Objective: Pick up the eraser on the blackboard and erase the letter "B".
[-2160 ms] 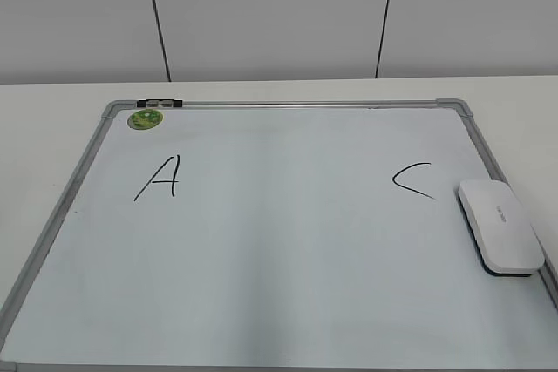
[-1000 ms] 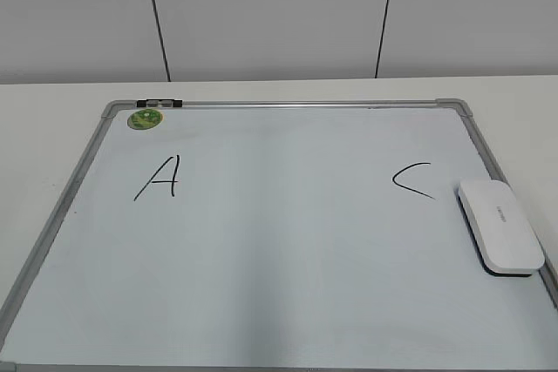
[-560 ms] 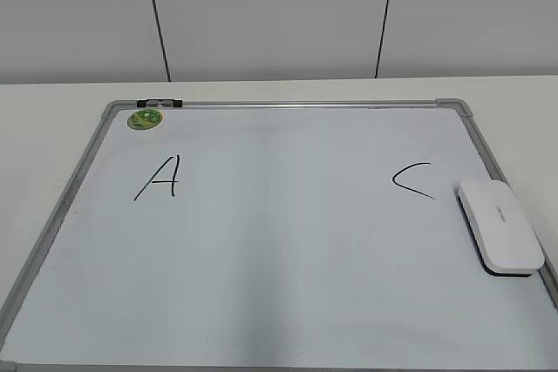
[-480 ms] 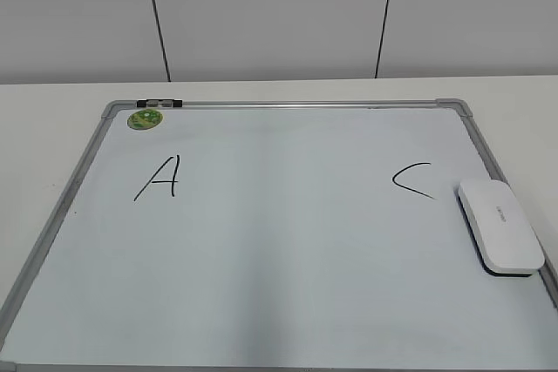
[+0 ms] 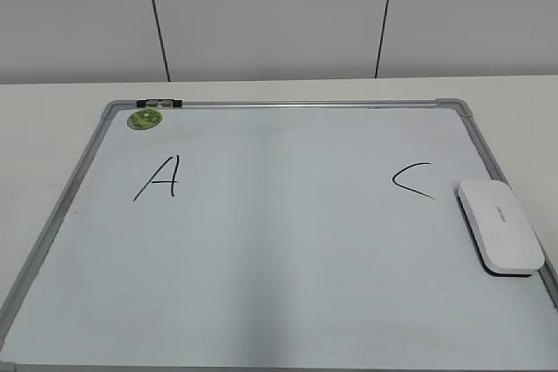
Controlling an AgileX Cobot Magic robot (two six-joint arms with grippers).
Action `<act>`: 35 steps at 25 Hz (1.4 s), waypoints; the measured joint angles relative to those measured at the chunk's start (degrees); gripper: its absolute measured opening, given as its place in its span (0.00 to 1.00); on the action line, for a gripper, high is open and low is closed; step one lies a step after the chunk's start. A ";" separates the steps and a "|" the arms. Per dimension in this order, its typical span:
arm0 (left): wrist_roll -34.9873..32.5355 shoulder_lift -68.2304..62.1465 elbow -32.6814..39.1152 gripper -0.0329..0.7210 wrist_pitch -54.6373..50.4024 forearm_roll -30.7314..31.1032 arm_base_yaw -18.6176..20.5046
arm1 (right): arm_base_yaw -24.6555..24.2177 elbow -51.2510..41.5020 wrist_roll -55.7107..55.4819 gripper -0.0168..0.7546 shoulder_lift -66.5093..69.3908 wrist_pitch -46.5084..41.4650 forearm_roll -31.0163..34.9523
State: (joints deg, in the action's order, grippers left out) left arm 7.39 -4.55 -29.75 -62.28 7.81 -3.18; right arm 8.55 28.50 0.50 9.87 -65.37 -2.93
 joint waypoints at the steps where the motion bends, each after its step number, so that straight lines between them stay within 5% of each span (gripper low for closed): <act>1: 0.00 0.76 0.00 0.72 -0.11 0.00 0.11 | -1.01 0.00 0.00 0.79 -1.26 0.00 0.00; 14: 0.09 3.61 0.00 0.72 -0.69 0.00 0.32 | -9.35 0.00 0.00 0.79 -10.83 -0.17 0.00; 35: 0.09 3.61 0.00 0.72 -0.69 0.00 0.32 | -9.81 0.00 0.00 0.79 -10.87 -0.21 0.00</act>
State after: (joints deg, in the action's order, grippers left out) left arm 7.48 -0.94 -29.75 -62.96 7.81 -2.86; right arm -1.27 28.50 0.50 -1.00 -65.58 -2.93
